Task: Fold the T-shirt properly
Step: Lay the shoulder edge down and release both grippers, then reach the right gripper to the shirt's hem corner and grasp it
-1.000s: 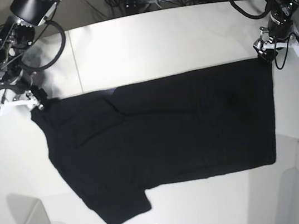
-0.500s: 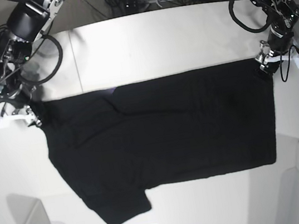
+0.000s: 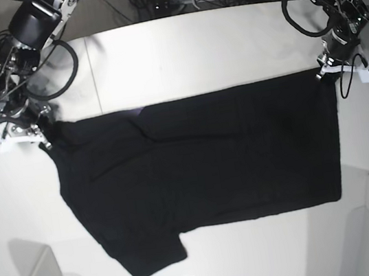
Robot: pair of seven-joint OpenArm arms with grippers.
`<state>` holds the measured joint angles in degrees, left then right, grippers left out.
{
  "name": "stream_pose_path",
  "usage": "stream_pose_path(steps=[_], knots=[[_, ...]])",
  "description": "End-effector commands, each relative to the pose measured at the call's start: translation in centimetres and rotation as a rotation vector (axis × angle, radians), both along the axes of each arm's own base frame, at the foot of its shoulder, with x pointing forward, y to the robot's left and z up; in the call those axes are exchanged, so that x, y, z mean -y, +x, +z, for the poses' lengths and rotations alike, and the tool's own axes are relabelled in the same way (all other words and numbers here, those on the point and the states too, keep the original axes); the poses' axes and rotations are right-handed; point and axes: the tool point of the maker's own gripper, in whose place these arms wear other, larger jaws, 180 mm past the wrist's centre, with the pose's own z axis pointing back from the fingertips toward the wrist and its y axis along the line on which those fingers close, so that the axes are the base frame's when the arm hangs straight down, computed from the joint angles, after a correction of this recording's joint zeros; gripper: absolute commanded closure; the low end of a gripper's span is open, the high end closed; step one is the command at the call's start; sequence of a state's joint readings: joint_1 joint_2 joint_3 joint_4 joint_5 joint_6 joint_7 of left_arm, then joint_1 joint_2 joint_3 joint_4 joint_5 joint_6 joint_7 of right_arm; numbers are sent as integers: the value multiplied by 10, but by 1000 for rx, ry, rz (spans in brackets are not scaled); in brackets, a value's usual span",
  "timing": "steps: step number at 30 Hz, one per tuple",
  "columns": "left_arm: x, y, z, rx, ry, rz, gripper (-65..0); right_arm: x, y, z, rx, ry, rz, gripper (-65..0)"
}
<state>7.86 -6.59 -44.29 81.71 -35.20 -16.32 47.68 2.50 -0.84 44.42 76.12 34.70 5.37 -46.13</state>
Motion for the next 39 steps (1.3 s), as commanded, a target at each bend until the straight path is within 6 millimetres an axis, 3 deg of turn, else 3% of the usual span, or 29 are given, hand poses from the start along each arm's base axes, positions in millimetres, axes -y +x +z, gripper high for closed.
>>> stream_pose_path(steps=[1,9,12,19,27,32,39], knots=[[-5,-3,4,-22,32,-28,0,2,-4,-1,-31,-6,6,0],[-6,-22,6,-63,85,-82,0,15,-26,21,-12,-110,18,0],[-11,-34,4,-93,100,-89,0,19,-38,28,-20,-145,28,0],[-11,-61,18,-124,176,-142,0,18,-74,36,-86,-184,78,0],[-12,-102,10,-212,188,-157,0,14,-114,41,-112,-181,98,0],[-10,-115,12,-235,202,-175,0,6,-134,38,-121,-129,105,0],[-10,-124,9,-259,202,-176,0,9,-139,37,-132,-136,97,0]])
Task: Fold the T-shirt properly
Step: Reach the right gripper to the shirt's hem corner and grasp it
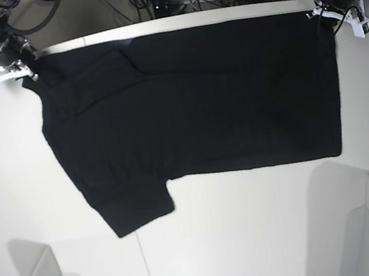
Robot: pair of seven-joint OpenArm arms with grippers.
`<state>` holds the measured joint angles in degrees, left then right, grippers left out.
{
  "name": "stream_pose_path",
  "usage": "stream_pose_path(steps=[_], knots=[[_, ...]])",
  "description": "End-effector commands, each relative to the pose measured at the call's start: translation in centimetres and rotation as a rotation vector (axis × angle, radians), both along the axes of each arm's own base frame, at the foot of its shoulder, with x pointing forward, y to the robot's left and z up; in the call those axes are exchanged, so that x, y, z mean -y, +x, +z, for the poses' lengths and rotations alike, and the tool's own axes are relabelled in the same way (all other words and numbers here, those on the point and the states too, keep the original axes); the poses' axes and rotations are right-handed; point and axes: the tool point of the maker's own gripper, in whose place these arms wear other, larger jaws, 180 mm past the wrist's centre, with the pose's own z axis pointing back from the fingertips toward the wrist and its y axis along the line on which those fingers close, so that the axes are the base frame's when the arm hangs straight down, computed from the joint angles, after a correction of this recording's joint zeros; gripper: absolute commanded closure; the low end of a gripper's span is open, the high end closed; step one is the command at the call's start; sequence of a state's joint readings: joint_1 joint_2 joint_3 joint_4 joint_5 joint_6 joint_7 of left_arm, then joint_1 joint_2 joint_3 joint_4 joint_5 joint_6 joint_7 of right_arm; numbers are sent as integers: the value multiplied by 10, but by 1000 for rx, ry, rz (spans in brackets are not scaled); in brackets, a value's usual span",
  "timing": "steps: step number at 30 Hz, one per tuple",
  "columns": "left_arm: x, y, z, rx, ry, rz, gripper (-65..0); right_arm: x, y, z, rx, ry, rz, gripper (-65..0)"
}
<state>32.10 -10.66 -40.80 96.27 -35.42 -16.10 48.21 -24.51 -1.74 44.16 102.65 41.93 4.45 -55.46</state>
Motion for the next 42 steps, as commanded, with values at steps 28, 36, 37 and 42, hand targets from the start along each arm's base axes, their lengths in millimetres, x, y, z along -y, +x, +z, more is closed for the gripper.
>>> stream_pose_path(steps=[28,36,37,42], knots=[[-74,40,103,274,230,139,-548,28,88,72,253,-131,39,-285],[-72,56,114,325,233,137,-545,-3,189,70,312,-18,175,-284],[-73,55,113,324,232,138,-532,-4,199,70,312,-9,187,-284],[-73,54,112,319,234,140,-262,-16,259,71,319,-48,290,-294]])
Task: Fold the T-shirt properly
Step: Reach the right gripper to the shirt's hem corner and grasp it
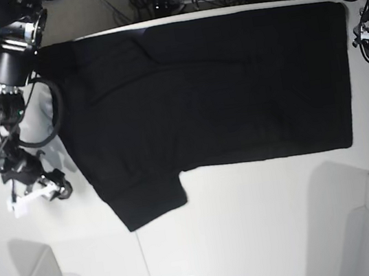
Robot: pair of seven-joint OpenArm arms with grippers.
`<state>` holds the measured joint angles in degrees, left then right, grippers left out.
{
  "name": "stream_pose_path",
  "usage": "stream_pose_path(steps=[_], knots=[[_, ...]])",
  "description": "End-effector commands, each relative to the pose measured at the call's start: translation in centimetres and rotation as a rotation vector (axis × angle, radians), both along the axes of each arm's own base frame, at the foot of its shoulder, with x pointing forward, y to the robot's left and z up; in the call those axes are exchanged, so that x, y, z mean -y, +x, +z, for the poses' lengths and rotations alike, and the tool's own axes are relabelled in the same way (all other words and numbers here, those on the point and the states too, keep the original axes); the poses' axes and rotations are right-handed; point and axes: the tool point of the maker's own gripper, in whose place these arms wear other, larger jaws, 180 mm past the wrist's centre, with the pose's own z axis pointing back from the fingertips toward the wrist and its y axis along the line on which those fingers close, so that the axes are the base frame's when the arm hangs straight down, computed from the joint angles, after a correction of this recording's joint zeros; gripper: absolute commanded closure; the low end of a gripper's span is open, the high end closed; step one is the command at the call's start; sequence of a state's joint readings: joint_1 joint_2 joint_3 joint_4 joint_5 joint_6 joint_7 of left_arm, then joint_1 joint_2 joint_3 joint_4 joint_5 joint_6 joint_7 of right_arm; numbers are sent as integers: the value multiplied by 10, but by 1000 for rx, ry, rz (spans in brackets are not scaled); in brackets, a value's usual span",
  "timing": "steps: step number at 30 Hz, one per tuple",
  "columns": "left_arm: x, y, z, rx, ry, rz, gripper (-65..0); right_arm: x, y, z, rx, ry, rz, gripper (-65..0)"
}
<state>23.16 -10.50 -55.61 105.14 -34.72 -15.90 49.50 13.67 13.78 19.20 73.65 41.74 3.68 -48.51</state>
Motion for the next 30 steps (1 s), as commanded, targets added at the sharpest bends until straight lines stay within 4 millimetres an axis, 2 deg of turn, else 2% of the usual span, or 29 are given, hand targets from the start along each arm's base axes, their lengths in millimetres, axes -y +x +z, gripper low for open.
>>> stream_pose_path(steps=[1,4,9,12,15,18,21,27,30], knots=[[-5,4,12,28,32,-7,-201,8,20,19,62,-42,6,-299],[-6,2,12,25,35,-3,0,0,46,12,64,-99,51,-356],[-8,0,12,21,38,1,0,-8,78,-8,8,-126,70,-420],[-8,-1,11,20,37,2,0,-18,95,-8,30,-147,116,-423],[-8,-1,11,20,37,2,0,-37,108,-11,42,-160,174,-434],[-8,-1,11,20,37,2,0,-45,117,-17,42,-179,179,-434],[-8,0,12,21,37,2,0,-53,121,-24,37,-216,190,-434],[-9,-3,7,11,26,9,0,-87,115,-38,16,-248,279,-434],[-9,-4,5,8,22,12,0,-92,111,-42,8,-243,288,-434]])
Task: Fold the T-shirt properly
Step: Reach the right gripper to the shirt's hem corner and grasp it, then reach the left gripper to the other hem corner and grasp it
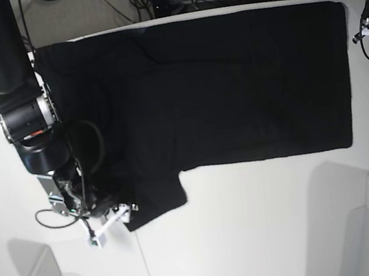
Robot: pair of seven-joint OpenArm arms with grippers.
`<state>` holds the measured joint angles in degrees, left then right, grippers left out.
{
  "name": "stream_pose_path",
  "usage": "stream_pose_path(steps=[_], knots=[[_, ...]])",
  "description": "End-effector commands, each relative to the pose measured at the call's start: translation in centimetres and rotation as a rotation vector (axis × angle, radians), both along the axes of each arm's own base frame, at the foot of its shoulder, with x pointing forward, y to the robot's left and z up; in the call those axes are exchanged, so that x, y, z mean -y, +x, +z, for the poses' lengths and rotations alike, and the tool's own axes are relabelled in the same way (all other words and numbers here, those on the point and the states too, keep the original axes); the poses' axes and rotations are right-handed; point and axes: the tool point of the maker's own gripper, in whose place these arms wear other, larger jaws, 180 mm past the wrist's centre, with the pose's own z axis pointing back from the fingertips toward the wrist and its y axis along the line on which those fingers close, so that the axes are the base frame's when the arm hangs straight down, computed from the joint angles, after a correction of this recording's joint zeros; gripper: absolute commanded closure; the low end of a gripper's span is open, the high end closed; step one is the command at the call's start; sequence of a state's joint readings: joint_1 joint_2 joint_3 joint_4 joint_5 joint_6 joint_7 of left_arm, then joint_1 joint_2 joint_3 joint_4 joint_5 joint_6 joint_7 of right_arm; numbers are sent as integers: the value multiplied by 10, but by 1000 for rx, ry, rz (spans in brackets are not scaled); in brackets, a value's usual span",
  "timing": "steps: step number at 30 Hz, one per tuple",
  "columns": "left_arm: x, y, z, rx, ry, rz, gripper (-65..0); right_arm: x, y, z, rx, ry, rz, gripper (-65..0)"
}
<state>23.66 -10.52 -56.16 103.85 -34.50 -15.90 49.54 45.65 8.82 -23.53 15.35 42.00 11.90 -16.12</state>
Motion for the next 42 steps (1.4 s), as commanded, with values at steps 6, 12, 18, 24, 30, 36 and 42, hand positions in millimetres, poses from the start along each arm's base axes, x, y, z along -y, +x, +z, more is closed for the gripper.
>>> stream_pose_path(steps=[6,12,18,24,30,36,42], knots=[[-5,4,12,29,32,-6,0,0,6,8,18,2,5,-423],[-5,5,12,32,32,-6,0,-2,-2,-2,3,-71,66,-212],[-7,24,24,74,48,-25,-146,0,1,-1,30,-69,50,0],[-20,59,23,122,10,-22,-545,0,2,0,30,-66,51,0],[-20,119,3,87,-66,-107,-555,-2,3,2,35,-63,52,0],[-18,166,-17,34,-140,-148,-555,-2,3,2,35,-63,52,0],[-9,207,-35,-25,-205,-179,-555,-2,3,2,35,-63,52,0]])
